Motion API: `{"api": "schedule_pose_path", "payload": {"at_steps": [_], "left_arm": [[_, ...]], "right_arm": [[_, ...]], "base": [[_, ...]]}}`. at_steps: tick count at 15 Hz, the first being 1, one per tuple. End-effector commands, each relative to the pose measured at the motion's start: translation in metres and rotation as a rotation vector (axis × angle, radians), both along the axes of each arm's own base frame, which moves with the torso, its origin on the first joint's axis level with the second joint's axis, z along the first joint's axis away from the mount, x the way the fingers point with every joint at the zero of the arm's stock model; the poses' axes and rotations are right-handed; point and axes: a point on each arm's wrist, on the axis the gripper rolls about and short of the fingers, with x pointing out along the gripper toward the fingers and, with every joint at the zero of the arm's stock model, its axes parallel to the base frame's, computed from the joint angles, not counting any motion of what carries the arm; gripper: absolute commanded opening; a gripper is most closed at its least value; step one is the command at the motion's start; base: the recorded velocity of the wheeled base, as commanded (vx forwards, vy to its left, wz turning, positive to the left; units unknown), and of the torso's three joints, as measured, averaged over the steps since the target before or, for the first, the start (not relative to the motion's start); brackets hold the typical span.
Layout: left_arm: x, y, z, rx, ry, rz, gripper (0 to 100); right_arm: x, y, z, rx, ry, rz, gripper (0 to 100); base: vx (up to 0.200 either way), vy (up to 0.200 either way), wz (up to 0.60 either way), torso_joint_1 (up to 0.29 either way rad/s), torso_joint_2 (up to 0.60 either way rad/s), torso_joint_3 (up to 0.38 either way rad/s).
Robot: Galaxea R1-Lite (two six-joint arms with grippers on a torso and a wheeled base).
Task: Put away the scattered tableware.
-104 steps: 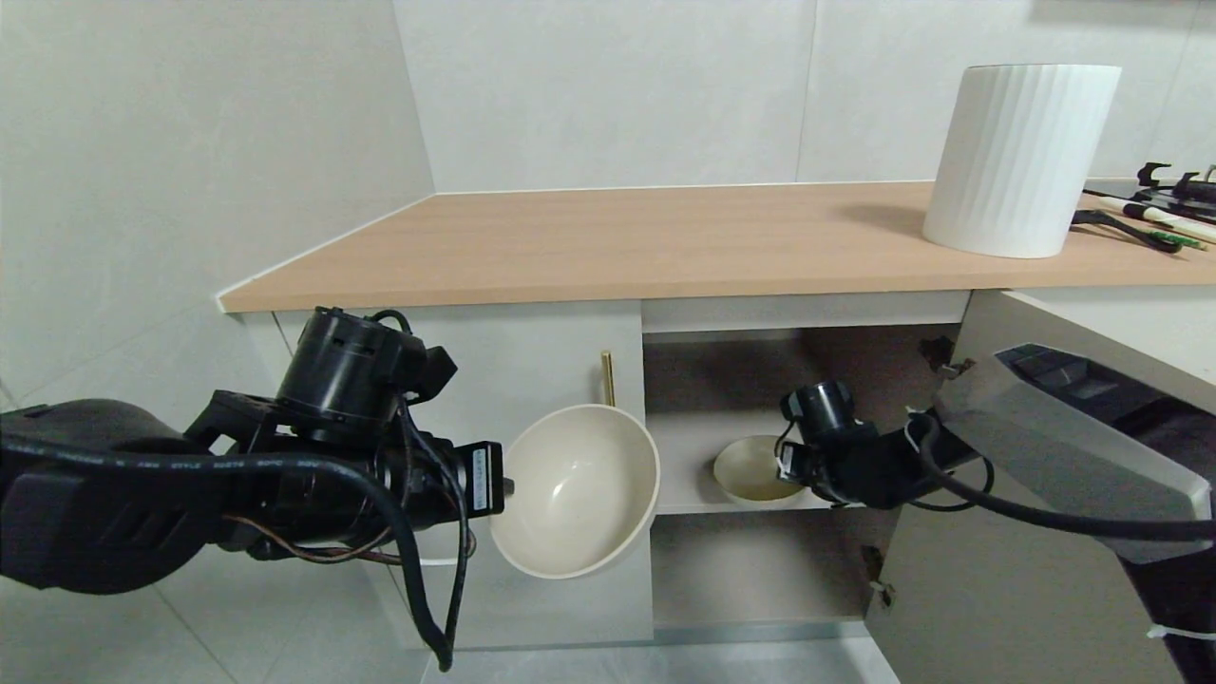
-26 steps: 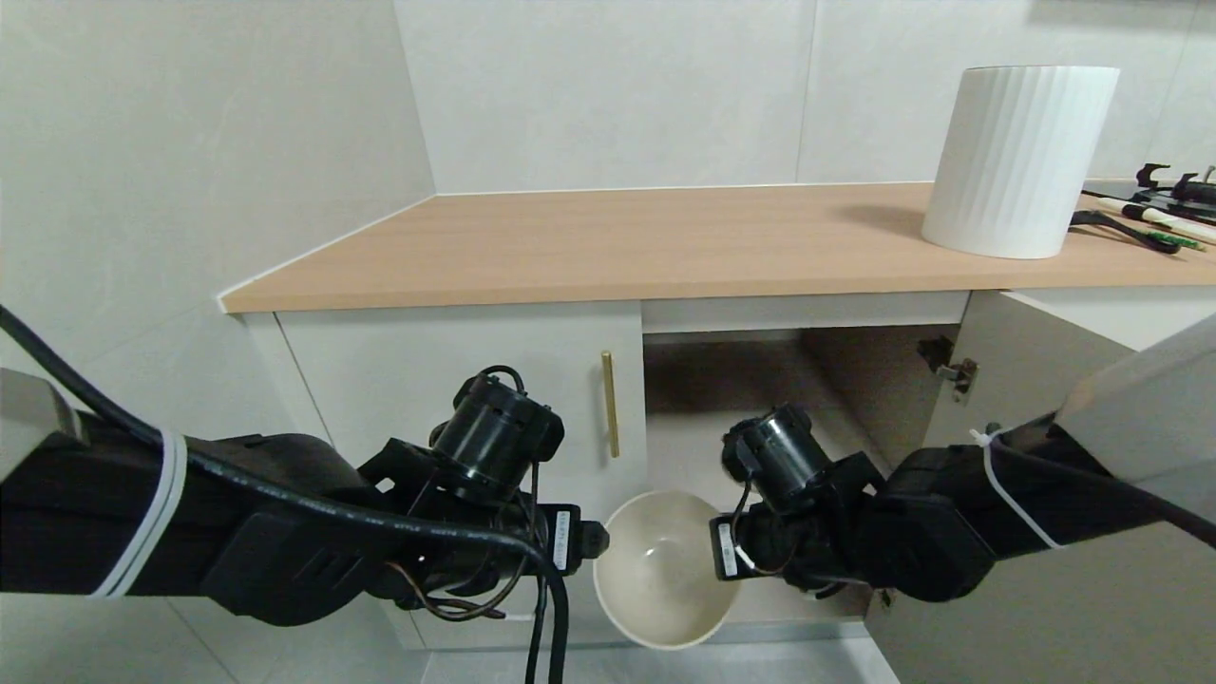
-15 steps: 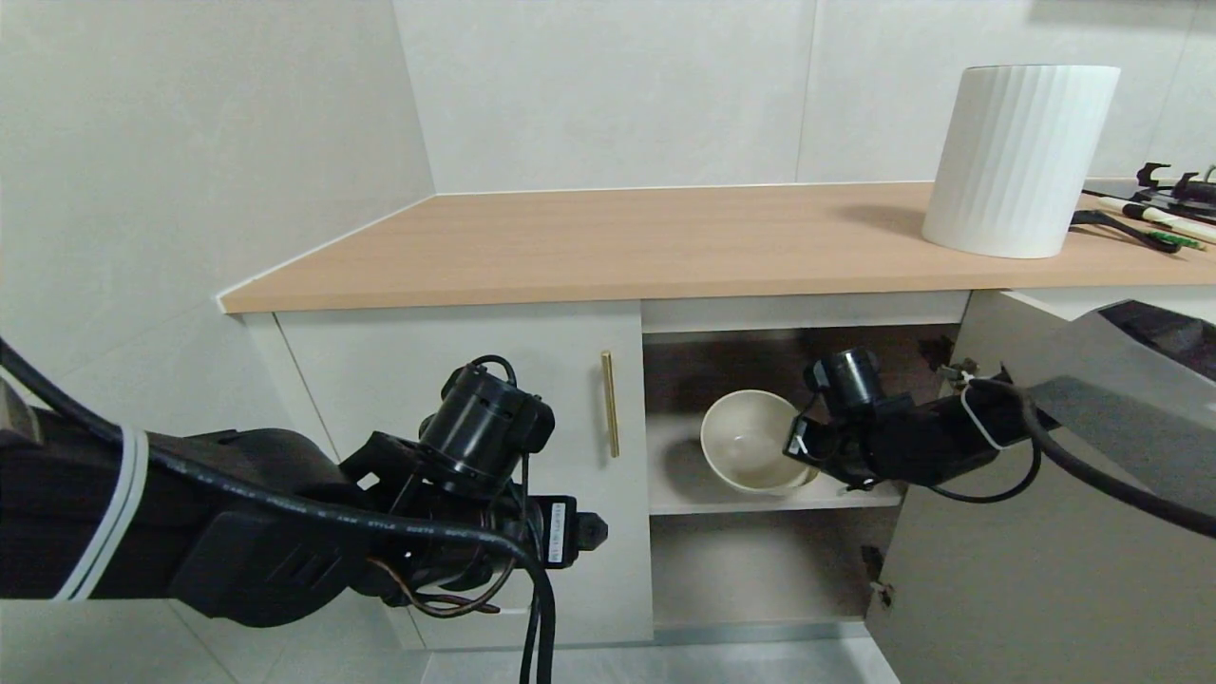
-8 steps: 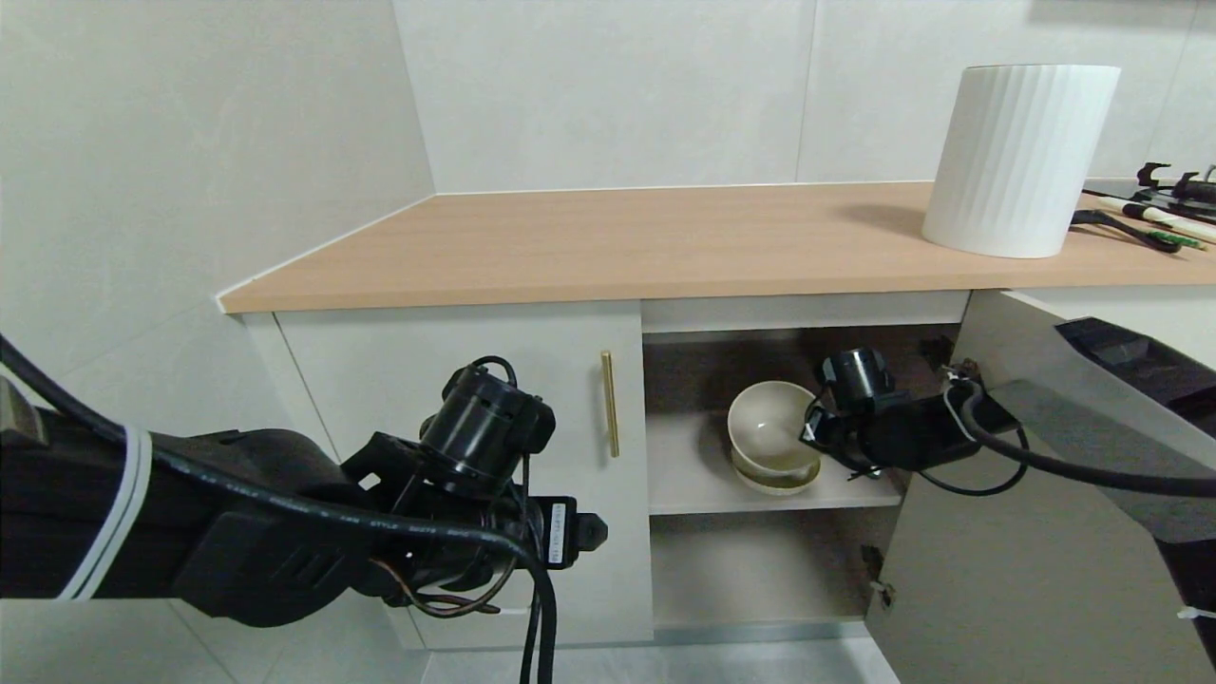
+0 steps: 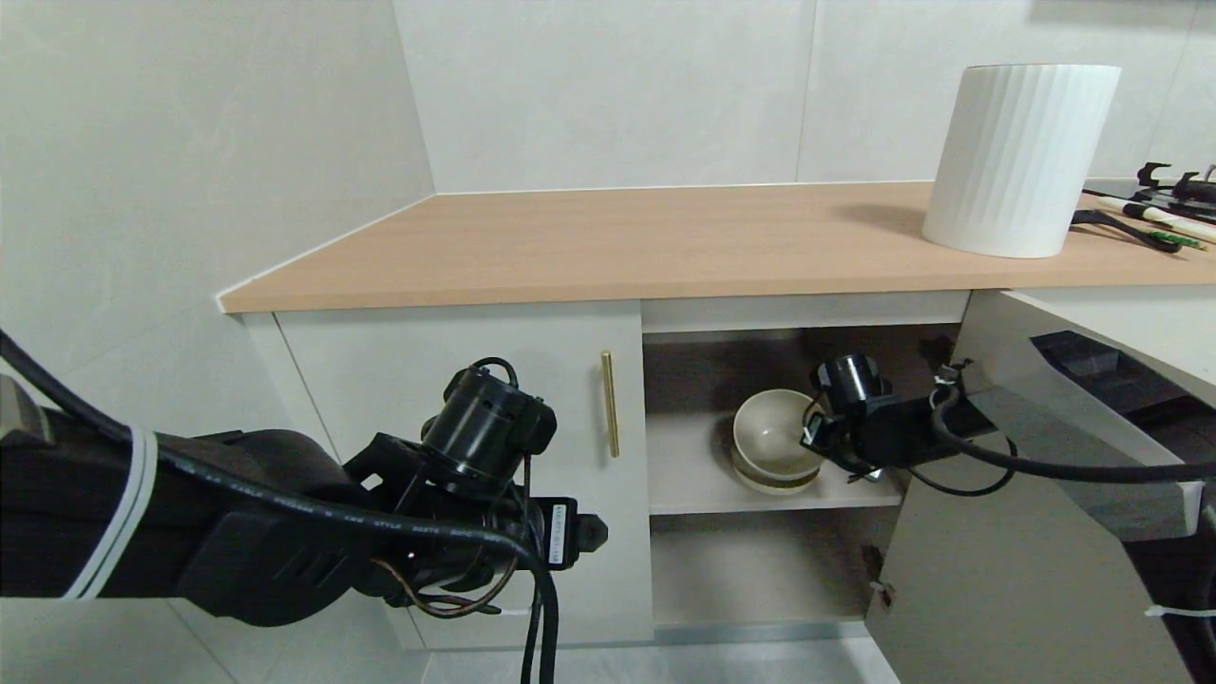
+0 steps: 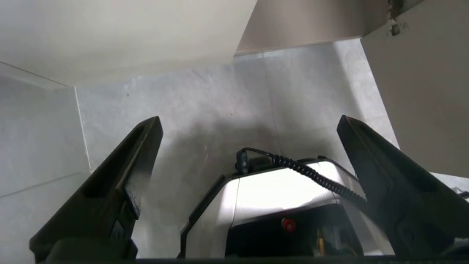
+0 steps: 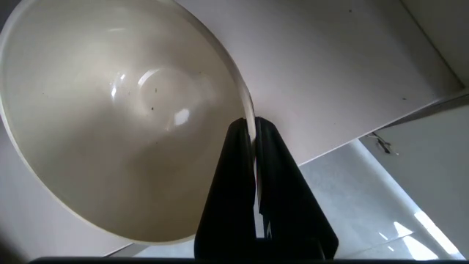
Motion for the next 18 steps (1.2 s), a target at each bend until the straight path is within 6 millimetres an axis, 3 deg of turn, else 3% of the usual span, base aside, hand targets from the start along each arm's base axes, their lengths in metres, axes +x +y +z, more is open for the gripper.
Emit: {"api": "schedule_pose_path", "payload": {"at_steps": [1, 9, 18], "left_arm": [[0.000, 0.000, -0.001, 0.001, 0.002, 0.001, 100], [0.000, 0.000, -0.001, 0.001, 0.002, 0.001, 100], [0.000, 0.000, 0.000, 0.000, 0.001, 0.001, 100]], "right_arm": [[0.000, 0.001, 0.000, 0.002, 0.000, 0.003, 0], [-0.008, 0.015, 0.002, 0.004, 0.007, 0.040, 0], [-0.008, 0.015, 0.001, 0.002, 0.012, 0.041, 0]], "base": [[0.000, 0.000, 0.00, 0.000, 0.00, 0.000], [0.000, 0.000, 0.00, 0.000, 0.00, 0.000], [0.000, 0.000, 0.00, 0.000, 0.00, 0.000]]}}
